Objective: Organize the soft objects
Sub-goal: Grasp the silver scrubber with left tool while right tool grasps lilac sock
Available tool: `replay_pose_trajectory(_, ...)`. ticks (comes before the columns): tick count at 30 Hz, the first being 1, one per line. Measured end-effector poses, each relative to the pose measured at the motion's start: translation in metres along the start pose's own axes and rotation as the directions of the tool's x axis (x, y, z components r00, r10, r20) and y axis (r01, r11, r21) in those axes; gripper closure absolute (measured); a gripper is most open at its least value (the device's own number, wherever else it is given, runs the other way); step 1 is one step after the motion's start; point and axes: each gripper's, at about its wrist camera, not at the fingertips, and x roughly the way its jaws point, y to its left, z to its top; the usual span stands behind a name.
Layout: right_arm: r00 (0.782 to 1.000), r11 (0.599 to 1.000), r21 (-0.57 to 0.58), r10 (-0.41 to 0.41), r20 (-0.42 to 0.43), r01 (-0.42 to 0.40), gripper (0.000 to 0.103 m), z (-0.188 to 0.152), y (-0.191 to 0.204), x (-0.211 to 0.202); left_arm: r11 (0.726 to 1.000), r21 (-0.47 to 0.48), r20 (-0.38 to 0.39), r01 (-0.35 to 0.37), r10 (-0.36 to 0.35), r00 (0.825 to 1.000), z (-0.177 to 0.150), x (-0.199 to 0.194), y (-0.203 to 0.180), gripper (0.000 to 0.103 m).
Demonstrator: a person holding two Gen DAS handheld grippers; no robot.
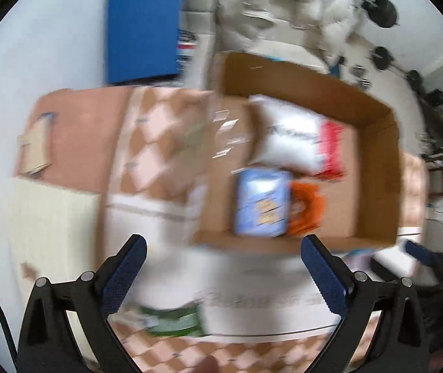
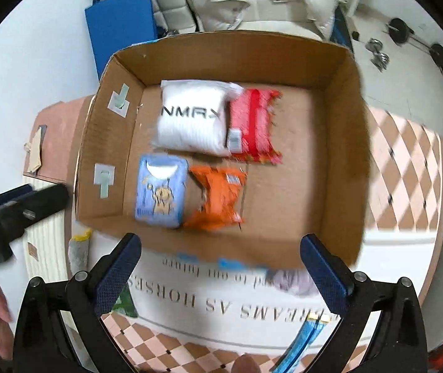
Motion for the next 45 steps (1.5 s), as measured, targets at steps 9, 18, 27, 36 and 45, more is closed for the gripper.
replay_pose_trajectory(9,0.997,0.913,0.406,0.062,-0.045,-0.039,0.000,-0.101,-0.112,0.019,0.973,-0.061,-0.172,-0.223,0.209,0.963,-0.084,0.095,0.106,0.002)
replay_pose_trajectory(18,0.995,0.732,0.678,0.102,-0.017,-0.063,0.014,-0.117,-0.165,0.083,0.973,-0.120,-0.272,-0.196,0.158,0.949,-0.104,0.153,0.132,0.002)
replay_pose_trajectory(27,0.992,0.767,0.642,0.080,-0.093,-0.002,0.059,-0.109,-0.156,0.118,0.978,-0.101,-0.261,-0.184,0.152,0.953,-0.094,0.146,0.139,0.002)
replay_pose_trajectory(36,0.942,0.972,0.231,0.040,-0.334,0.040,0.060,-0.163,-0.101,0.128,0.983,0.025,-0.281,-0.181,0.181,0.942,-0.093,0.145,0.129,0.002)
replay_pose_trajectory(45,0.956,0.962,0.264,0.007,-0.292,0.074,0.030,-0.160,-0.093,0.128,0.992,0.007,-0.353,-0.128,0.122,0.928,-0.093,0.178,0.129,0.036)
